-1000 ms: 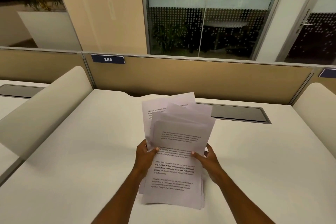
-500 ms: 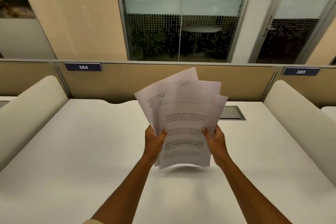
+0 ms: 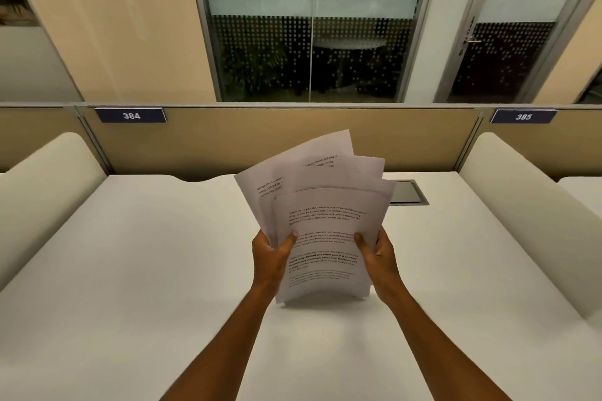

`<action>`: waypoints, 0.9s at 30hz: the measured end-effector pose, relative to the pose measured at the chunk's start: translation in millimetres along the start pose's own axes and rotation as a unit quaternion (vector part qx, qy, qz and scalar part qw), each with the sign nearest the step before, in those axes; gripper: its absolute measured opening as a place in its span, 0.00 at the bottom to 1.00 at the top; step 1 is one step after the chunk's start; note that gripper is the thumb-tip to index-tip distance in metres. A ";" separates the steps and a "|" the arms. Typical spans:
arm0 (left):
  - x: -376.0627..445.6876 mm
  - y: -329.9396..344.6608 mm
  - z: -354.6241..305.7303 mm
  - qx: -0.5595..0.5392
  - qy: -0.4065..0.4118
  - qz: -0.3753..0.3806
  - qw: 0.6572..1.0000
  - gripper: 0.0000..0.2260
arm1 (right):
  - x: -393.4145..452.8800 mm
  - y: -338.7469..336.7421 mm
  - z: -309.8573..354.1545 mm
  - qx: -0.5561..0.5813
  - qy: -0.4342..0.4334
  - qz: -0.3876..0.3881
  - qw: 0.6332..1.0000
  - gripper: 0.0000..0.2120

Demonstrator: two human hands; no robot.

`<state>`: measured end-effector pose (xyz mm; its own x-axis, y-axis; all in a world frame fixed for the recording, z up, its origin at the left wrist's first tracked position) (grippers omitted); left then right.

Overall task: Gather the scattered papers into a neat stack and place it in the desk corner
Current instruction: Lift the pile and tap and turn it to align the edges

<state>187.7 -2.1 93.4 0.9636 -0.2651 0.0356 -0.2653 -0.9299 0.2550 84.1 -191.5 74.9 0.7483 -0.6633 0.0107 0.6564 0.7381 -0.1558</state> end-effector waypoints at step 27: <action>12.9 20.4 -40.2 0.030 0.081 -0.063 0.994 0.23 | -1.4 -2.0 45.4 0.057 -0.062 -0.067 0.994 0.25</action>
<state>196.0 -14.2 137.9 0.9808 -0.1059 0.1639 -0.1394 -0.9680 0.2088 86.1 -186.4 120.1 0.6548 -0.7415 0.1461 0.7523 0.6580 -0.0323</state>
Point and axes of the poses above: each hand's wrist, its own x-axis towards the middle knuckle, its own y-axis out of the palm, z = x × y, the point moved 1 cm from there along x, towards the middle knuckle, and after that the axes turned 8 degrees about -x, right-handed, at the moved point
